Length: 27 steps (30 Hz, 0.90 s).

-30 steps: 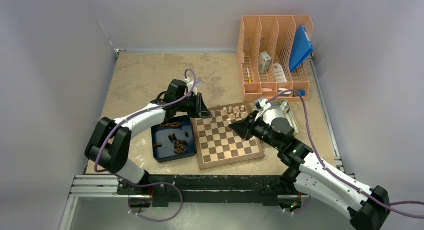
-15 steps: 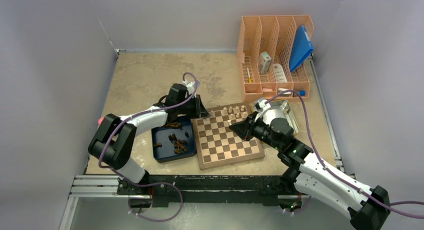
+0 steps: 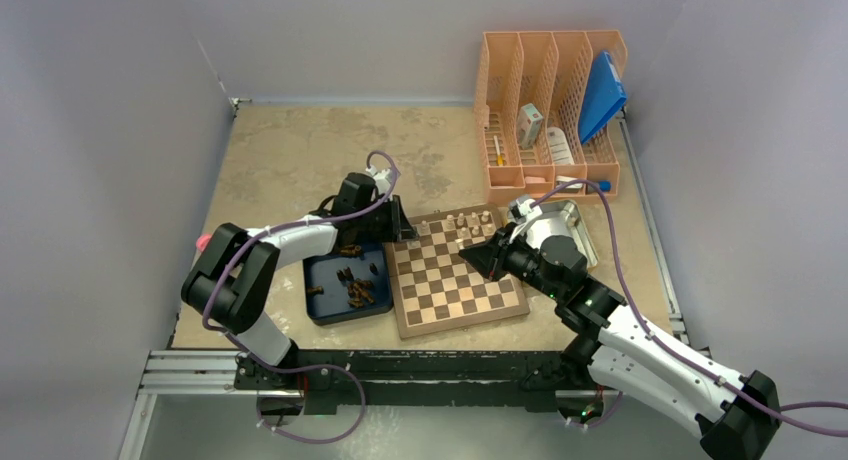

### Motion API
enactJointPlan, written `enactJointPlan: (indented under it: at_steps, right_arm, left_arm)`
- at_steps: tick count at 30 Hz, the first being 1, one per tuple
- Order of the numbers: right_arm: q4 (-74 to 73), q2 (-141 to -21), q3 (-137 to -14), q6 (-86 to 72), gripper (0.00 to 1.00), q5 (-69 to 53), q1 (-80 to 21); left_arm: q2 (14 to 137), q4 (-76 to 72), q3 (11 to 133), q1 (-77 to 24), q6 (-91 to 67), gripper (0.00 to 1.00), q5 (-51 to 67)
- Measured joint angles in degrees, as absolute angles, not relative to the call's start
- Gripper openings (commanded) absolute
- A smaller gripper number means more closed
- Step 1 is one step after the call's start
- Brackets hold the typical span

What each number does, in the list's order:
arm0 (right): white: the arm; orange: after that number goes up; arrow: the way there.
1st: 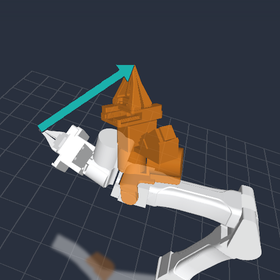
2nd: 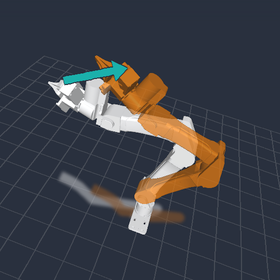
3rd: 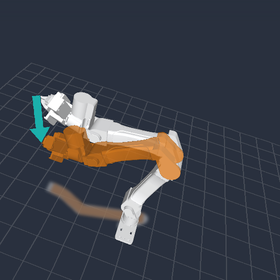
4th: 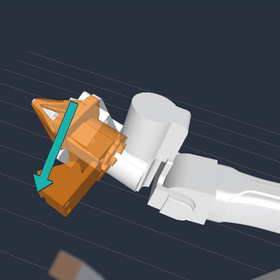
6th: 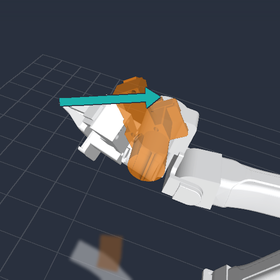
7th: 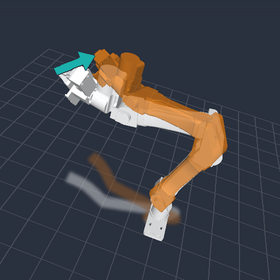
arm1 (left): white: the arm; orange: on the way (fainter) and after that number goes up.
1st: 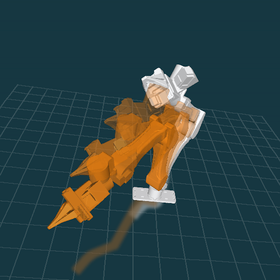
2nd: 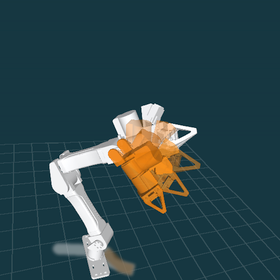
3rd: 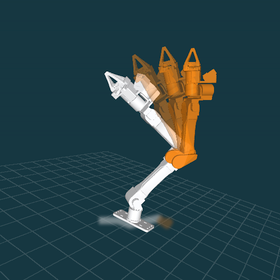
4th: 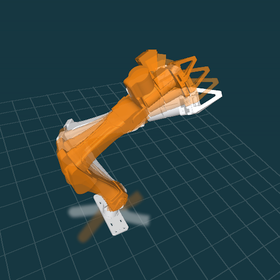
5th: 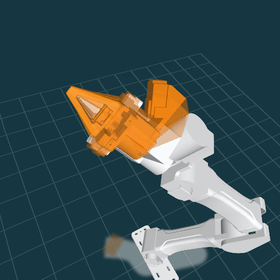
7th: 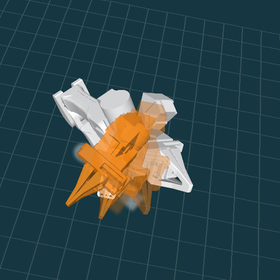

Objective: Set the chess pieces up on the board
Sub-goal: Place the chess piece on the chessboard.

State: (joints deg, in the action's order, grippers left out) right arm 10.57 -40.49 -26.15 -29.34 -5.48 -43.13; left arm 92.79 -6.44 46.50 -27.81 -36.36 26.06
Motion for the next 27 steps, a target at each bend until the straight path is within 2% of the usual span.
enactJointPlan:
  at_steps: [27]
  right_arm:
    - [10.37, -39.97, -26.15, -29.32, 0.0, -5.48, -43.13]
  left_arm:
    - [93.89, -8.54, 46.06, -27.81, -36.36, 0.08, 26.37]
